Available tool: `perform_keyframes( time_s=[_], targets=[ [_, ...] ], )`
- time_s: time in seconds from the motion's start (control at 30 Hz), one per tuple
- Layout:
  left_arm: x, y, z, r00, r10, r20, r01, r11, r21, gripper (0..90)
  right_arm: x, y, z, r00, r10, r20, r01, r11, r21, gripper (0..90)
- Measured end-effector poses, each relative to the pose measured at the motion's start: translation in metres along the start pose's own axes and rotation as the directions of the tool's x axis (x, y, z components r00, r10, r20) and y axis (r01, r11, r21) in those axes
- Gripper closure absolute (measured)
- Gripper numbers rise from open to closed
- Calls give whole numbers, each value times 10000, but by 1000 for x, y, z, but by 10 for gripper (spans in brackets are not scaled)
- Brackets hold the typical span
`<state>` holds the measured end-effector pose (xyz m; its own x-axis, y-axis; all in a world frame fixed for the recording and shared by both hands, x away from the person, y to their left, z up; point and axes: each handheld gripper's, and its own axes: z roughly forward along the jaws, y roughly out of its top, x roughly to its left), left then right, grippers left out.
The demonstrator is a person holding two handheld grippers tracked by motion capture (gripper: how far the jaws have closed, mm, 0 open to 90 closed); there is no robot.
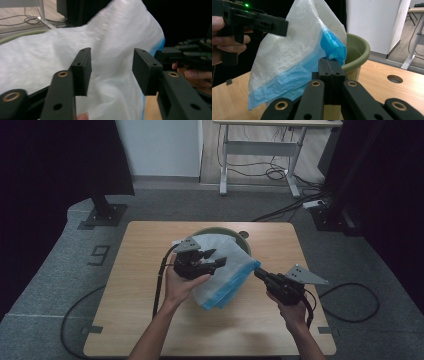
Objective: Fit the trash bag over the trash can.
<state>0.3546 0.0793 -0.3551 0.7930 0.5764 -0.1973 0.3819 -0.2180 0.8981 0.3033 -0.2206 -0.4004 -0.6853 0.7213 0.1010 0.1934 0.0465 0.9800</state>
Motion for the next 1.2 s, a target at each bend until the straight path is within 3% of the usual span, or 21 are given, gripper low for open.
perform_keyframes(
  time_s=[0.07,0.13,0.23,0.37,0.53,0.97,1.2],
  targets=[
    [-5,0,4,9996,232,-134,-230,9996,167,484,2,1,1,10000,-9,-40,9,10000,-3,887],
    [-9,-1,9,9991,385,-154,-379,9987,332,557,4,1,2,10000,-32,-82,32,10000,0,887],
    [-10,-2,12,9986,413,340,-432,9975,558,741,6,1,3,9998,-141,-108,141,9999,20,887],
    [-8,-2,11,9972,220,711,-251,9987,433,872,5,0,2,9998,-173,-105,173,9998,57,886],
    [1,-1,5,9906,-316,1334,300,9995,133,888,1,-3,-1,9998,-1,-207,3,9999,102,887],
    [12,-2,-3,9792,-681,1914,732,9971,-200,893,0,-8,3,9994,61,-327,-53,9996,261,888],
    [19,-2,-12,9712,-893,2207,1066,9920,-678,893,-7,-9,4,9996,280,35,-281,9987,420,888]
  ],
)
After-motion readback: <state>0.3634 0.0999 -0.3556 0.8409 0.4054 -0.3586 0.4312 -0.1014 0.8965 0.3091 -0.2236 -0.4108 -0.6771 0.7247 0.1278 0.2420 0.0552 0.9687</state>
